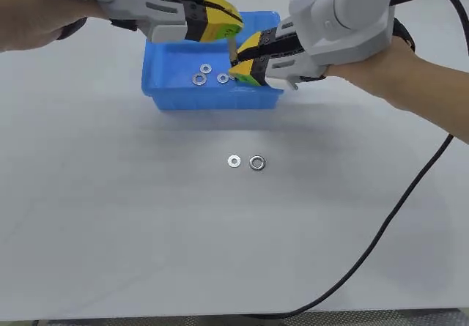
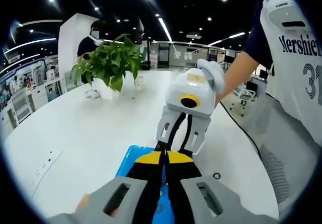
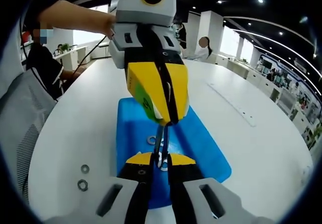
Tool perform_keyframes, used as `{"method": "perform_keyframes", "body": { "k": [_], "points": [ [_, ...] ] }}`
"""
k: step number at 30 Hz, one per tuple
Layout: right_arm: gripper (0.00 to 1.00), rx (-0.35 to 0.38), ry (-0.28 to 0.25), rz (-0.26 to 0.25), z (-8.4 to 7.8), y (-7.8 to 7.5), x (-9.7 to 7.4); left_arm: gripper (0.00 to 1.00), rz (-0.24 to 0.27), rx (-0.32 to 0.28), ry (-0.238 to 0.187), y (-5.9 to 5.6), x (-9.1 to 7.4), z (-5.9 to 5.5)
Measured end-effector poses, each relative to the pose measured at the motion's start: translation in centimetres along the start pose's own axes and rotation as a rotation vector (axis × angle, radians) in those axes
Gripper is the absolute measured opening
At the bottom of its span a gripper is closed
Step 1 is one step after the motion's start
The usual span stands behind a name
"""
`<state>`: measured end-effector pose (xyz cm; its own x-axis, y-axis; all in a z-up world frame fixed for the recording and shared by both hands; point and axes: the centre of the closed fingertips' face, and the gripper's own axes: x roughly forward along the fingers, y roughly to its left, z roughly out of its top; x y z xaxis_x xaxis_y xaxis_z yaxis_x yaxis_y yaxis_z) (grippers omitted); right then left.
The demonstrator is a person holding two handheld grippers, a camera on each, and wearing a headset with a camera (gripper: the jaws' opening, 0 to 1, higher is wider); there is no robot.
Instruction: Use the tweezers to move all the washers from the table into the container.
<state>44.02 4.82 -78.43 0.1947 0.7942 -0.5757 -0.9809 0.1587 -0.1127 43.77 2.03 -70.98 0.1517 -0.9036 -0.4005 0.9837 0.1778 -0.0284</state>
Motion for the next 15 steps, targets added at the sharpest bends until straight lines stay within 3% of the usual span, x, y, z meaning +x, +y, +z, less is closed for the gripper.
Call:
{"method": "perform_keyframes", "body": {
  "k": [5, 15],
  "points": [
    [0.13, -0.022, 0.000, -0.015, 0.4, 0.0, -0.4, 0.05, -0.002, 0.003, -0.006, -0.4, -0.2, 0.6],
    [0.14, -0.038, -0.049, -0.036, 2.2, 0.0, -1.8, 0.05, 0.014, 0.034, -0.029, -1.1, -1.4, 2.5]
  ]
}}
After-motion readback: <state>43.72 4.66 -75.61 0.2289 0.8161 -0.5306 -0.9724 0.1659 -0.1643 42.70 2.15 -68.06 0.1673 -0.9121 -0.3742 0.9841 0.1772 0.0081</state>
